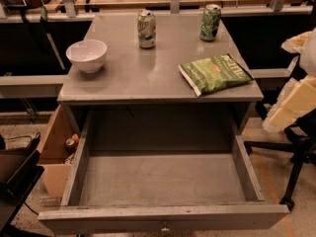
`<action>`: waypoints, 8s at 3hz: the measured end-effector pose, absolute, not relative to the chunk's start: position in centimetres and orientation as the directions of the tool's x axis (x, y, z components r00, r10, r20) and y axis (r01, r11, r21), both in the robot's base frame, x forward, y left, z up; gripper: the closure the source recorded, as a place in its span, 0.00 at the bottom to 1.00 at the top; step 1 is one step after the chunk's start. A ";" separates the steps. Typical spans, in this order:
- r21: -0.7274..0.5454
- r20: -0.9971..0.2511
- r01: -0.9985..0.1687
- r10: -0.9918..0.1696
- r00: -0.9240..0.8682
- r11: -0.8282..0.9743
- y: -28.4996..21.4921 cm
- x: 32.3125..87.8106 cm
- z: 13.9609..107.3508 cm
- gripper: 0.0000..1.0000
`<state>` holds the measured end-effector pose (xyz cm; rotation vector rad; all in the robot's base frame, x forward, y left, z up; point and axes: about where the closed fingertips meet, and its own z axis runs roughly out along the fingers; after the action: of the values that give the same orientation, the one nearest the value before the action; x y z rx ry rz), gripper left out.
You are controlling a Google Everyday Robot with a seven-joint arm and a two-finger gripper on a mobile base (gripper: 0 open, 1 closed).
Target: Place 7up can into top drawer
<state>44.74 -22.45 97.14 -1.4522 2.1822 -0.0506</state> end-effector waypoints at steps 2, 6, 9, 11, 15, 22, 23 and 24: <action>-0.330 -0.758 -0.761 -0.637 -0.140 0.559 -23.2 51.4 96.2 0.00; -0.373 -0.920 -0.674 -0.350 0.178 0.637 -18.7 59.3 102.3 0.00; -0.258 -0.966 -0.705 -0.170 0.194 0.661 -10.5 73.6 106.6 0.00; -0.205 -0.977 -0.719 -0.184 0.109 0.664 -6.8 80.5 104.4 0.00; -0.075 -0.990 -0.761 -0.140 -0.021 0.645 0.3 88.6 95.8 0.00; -0.067 -0.995 -0.786 -0.095 0.010 0.615 4.8 88.6 94.2 1.00; -0.150 -0.988 -0.769 -0.116 0.099 0.622 3.8 85.7 98.6 1.00; -0.239 -0.971 -0.738 -0.149 0.188 0.630 2.4 78.8 103.2 1.00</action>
Offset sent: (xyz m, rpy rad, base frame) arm 0.1990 -0.0465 0.1585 0.9358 -1.1960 -0.1327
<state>78.79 2.44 103.20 -0.8329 1.3464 0.4905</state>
